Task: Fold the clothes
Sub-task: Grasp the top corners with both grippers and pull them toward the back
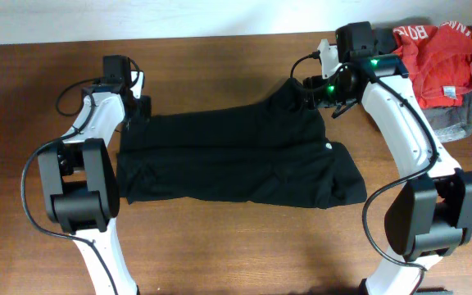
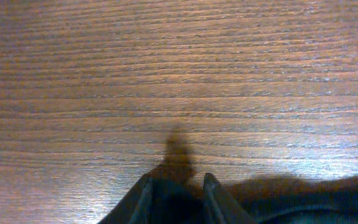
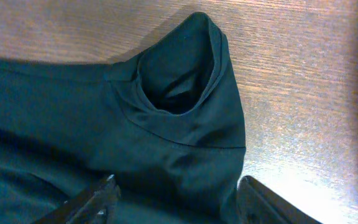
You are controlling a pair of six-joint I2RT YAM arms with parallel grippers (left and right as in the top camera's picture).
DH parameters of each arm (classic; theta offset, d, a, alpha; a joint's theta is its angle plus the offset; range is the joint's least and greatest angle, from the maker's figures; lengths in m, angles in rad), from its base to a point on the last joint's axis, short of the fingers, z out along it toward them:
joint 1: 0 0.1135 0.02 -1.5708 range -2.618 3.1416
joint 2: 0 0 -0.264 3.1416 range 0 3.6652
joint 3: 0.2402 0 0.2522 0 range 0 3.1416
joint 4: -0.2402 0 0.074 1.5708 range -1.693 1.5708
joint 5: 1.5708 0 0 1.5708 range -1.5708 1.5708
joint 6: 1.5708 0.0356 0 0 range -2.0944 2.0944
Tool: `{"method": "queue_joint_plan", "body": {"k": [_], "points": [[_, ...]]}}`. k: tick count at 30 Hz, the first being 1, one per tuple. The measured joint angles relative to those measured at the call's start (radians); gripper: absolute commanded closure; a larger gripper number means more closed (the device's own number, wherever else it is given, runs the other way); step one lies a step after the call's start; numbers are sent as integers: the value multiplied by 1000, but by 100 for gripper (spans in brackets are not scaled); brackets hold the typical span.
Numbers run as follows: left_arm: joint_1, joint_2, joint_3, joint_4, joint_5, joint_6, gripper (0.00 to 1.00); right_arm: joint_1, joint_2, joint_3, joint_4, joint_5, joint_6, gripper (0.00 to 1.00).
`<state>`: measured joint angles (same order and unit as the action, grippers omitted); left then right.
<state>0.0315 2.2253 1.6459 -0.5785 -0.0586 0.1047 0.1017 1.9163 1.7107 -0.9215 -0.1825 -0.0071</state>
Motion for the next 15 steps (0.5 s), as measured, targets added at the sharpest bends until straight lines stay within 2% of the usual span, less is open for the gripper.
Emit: {"method": "queue_joint_plan", "body": {"k": [1,7,15], "points": [[0,0,0,0,0,1,99,0,0,0,7,2,3,48],[0,2,4,-16,3,-7,99,0,3,0,71,3,3,50],[0,8,109,-142,6,-64,99,0,103,1,226,6,43,49]]}}
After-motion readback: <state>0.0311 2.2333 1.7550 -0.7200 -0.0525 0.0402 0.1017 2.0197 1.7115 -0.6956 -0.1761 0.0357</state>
